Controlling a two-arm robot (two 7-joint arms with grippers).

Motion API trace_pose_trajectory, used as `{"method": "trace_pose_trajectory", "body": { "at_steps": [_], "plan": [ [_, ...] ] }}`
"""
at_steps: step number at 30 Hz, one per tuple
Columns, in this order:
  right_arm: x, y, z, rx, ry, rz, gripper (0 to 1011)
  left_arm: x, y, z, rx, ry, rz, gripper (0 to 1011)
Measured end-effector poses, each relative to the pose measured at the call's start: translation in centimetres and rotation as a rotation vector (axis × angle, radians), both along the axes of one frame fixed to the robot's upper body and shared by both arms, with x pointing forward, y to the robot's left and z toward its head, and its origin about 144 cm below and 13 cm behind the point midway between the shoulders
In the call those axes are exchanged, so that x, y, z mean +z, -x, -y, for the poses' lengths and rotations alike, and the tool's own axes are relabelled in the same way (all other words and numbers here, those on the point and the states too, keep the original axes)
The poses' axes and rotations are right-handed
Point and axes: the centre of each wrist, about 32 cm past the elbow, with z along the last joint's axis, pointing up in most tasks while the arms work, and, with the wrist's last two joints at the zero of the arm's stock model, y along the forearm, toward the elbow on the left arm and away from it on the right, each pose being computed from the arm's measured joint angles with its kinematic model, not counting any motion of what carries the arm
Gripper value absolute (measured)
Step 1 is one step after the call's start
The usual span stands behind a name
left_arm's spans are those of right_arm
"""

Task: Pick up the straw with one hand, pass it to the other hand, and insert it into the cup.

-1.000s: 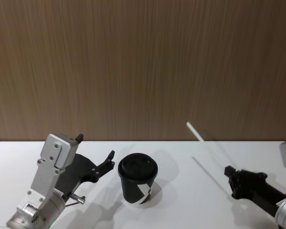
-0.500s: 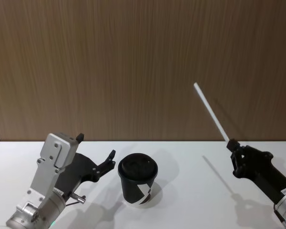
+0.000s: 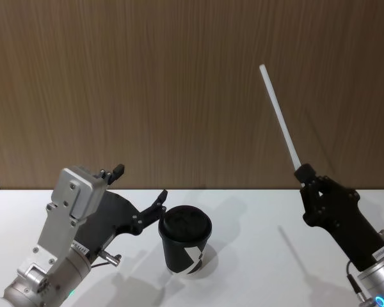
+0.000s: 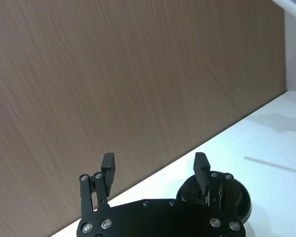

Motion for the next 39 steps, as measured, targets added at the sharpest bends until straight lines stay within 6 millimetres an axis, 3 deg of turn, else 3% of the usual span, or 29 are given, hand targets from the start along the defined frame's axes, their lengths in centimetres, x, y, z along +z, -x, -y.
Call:
{"method": "trace_pose_trajectory", "body": {
  "at_steps": [19,39],
  "plan": [
    [0.1,1.0,-4.0,0.183,-0.182,0.066,1,1.6,0.8,-0.3,-0.123,0.106,0.008,1000],
    [-1.1,0.8,-5.9,0.253,-0.202,0.039,1,3.5,1.1,-1.6,-0.373,0.379,-0.051,1000]
  ]
}}
